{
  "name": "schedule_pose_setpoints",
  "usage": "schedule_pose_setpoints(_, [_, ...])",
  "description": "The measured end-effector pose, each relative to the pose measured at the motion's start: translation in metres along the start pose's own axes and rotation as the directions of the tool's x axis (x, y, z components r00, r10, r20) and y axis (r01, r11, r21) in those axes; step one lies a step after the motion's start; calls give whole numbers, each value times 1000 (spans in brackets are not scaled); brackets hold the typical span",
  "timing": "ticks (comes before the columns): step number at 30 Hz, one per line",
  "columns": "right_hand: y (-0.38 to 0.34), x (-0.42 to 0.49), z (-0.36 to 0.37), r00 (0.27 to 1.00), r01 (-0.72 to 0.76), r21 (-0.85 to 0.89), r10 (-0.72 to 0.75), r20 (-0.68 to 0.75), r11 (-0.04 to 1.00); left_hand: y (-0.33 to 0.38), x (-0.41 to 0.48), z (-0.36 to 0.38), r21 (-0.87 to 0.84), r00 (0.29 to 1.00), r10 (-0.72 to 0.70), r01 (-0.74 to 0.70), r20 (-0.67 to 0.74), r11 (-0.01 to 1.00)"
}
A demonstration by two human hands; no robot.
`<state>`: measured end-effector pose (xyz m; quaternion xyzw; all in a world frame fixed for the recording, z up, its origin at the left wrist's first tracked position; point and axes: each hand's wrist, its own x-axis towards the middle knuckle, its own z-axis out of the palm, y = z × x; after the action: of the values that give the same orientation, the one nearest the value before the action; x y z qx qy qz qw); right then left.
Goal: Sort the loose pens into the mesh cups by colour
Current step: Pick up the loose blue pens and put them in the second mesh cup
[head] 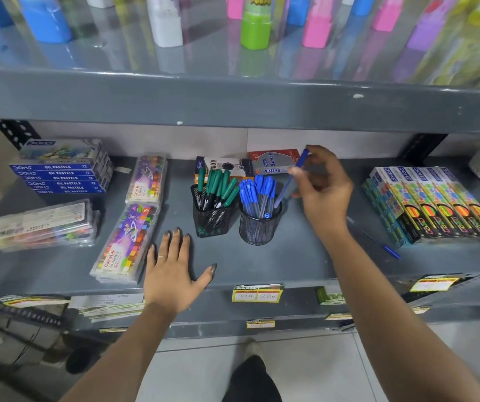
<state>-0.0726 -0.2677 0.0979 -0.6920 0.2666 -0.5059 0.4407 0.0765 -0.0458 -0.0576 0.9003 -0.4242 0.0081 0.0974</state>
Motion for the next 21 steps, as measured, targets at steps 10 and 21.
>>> schedule_pose_setpoints(10, [46, -11, 19, 989, -46, -600, 121, 86, 799, 0, 0, -1, 4, 1000, 1, -1, -2, 1000])
schedule_pose_setpoints(21, [82, -1, -81, 926, -243, -936, 348, -146, 255, -2, 1, 3, -2, 1000, 4, -4, -6, 1000])
